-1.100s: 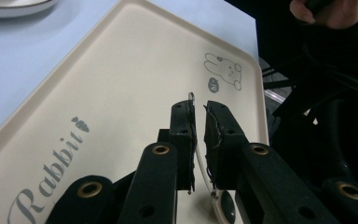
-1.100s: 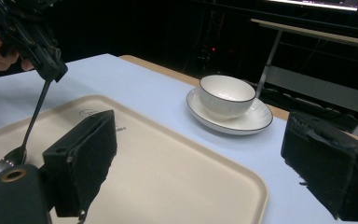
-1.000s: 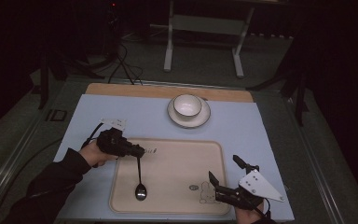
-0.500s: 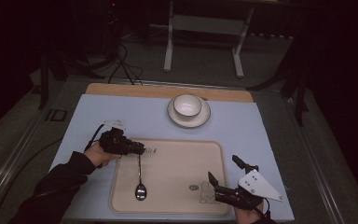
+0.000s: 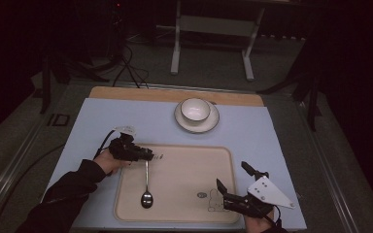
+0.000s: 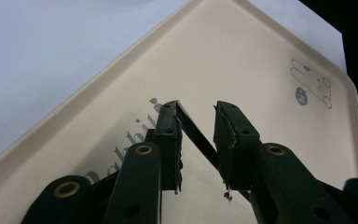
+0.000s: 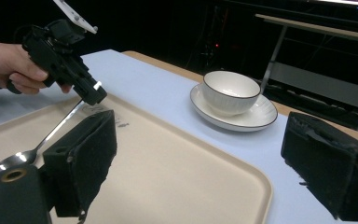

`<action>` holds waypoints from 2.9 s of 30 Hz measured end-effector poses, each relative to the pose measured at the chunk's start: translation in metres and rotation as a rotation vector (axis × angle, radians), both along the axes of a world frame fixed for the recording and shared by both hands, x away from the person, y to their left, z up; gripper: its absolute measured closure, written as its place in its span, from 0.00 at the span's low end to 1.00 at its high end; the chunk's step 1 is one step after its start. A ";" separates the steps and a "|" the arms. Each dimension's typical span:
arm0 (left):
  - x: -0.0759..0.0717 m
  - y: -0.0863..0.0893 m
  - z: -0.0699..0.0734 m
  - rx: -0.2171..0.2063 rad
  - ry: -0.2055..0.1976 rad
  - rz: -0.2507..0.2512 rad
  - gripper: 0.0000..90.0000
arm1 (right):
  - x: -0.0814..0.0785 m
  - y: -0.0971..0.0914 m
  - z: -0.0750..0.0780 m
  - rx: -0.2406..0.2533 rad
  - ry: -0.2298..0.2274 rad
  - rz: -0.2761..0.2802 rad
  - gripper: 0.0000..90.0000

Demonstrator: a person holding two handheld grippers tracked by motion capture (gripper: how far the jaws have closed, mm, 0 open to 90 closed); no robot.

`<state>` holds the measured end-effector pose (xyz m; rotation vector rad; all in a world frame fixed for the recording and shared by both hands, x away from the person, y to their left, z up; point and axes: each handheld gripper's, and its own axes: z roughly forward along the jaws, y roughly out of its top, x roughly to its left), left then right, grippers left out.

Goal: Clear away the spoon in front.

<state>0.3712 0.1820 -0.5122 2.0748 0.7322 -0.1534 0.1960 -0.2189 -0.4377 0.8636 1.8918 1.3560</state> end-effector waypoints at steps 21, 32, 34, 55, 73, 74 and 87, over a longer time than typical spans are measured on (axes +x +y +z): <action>0.009 -0.006 -0.021 0.070 0.035 0.111 0.78 | 0.001 0.001 -0.001 -0.004 0.013 0.008 0.11; 0.009 -0.011 -0.023 0.104 0.009 0.125 0.71 | 0.001 0.001 -0.001 -0.005 0.016 0.010 0.11; 0.009 -0.011 -0.023 0.105 0.003 0.132 0.68 | 0.001 0.000 -0.001 -0.004 0.017 0.010 0.11; 0.000 -0.003 0.007 0.064 -0.062 0.178 0.42 | 0.003 0.000 -0.002 0.000 0.020 0.005 0.11; -0.021 -0.004 0.033 0.004 -0.138 0.126 0.01 | 0.004 0.000 -0.003 0.005 0.030 0.004 0.11; -0.023 -0.004 0.035 -0.005 -0.139 0.123 0.01 | 0.004 0.000 -0.003 0.004 0.031 0.003 0.11; -0.059 0.001 0.057 -0.090 -0.193 0.108 0.01 | 0.004 0.000 -0.003 0.003 0.033 0.002 0.11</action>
